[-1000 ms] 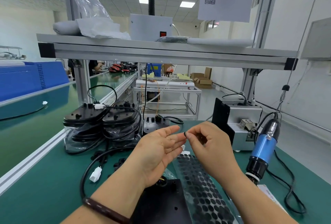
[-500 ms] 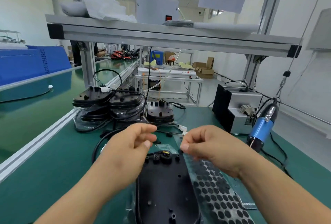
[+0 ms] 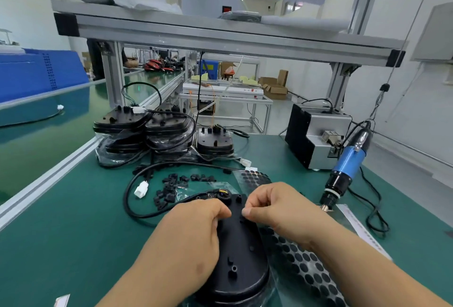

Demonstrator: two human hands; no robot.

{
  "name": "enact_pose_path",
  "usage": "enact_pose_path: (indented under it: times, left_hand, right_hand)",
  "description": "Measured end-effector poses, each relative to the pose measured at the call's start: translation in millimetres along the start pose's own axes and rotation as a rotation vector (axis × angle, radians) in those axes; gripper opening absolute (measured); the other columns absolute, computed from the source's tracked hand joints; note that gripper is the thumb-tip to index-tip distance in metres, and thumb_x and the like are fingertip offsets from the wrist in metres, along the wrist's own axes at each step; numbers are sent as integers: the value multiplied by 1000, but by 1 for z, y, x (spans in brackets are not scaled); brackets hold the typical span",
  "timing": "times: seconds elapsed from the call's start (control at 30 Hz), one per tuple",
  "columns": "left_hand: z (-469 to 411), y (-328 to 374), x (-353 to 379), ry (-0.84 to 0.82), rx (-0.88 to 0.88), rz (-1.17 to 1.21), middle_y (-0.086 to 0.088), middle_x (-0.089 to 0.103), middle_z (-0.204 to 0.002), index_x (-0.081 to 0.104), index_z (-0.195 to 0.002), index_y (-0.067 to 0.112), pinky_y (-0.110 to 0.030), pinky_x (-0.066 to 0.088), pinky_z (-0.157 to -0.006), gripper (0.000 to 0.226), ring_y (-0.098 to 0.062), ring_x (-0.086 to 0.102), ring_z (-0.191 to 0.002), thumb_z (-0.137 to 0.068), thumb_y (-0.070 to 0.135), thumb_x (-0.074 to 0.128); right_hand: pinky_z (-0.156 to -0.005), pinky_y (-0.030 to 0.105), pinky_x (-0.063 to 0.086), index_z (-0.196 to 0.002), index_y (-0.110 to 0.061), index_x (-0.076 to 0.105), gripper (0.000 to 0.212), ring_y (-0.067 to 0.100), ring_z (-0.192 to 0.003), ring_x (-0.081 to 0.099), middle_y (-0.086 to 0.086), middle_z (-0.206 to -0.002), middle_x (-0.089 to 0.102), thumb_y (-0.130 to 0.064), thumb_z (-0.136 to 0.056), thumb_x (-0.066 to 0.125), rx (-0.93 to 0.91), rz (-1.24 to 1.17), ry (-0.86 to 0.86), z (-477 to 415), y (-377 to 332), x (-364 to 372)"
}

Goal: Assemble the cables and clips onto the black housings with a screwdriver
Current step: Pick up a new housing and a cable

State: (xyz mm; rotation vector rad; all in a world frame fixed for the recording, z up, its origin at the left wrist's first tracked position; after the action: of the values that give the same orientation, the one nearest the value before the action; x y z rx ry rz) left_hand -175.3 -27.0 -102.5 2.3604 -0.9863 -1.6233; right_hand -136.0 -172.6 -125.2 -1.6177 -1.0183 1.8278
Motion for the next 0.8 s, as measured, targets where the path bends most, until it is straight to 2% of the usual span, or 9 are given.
enact_pose_path:
  times: [0.17,0.37,0.5,0.57,0.63,0.8]
  left_hand:
    - [-2,1,4,-24,12,-71,24,61,-115,60,-119,43,-14,39,-93,38,2,53,-110,-92,21,45]
    - [-7,1,14,-120,35,-125,26,52,-129,54,-128,46,-16,33,-103,48,2,46,-122,-90,19,41]
    - [-4,1,19,-147,54,-171,23,53,-128,56,-126,43,-18,36,-101,47,-1,48,-120,-89,21,37]
    - [-3,1,19,-149,61,-166,28,48,-130,52,-127,51,-11,31,-101,53,5,43,-121,-85,26,32]
    - [-3,1,19,-160,61,-144,30,46,-128,49,-126,57,-10,31,-99,55,8,42,-119,-85,22,37]
    - [-4,0,27,-205,94,-155,27,43,-121,36,-128,66,-23,40,-94,60,1,43,-113,-86,23,44]
  right_hand:
    - [-54,28,37,-67,-4,60,27,18,-58,40,11,-71,50,-23,-83,70,-11,31,3,-1,2,0]
    - [-53,22,41,-57,-21,63,28,13,-56,46,11,-73,59,-23,-84,69,-42,86,18,1,-4,0]
    - [-55,24,45,-62,-17,66,24,10,-56,49,16,-82,66,-23,-85,69,-72,131,40,2,-8,-1]
    - [-56,25,47,-63,-16,67,23,8,-56,50,13,-81,66,-23,-85,68,-84,159,51,2,-10,-2]
    - [-57,26,48,-63,-16,66,23,7,-56,50,12,-80,66,-23,-85,68,-96,175,64,2,-11,-2]
    - [-61,30,49,-61,-20,66,23,10,-59,53,12,-80,66,-23,-84,68,-108,200,77,3,-13,-2]
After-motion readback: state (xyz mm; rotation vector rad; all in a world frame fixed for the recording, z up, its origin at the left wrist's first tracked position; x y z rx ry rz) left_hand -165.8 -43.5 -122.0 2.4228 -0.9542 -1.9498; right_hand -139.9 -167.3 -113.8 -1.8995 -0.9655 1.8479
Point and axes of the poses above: each hand's wrist, its own z-axis away from the middle knuckle, its own x-axis out of the palm, y = z × x, the point moved 9 cm from there along -z, towards the middle knuckle
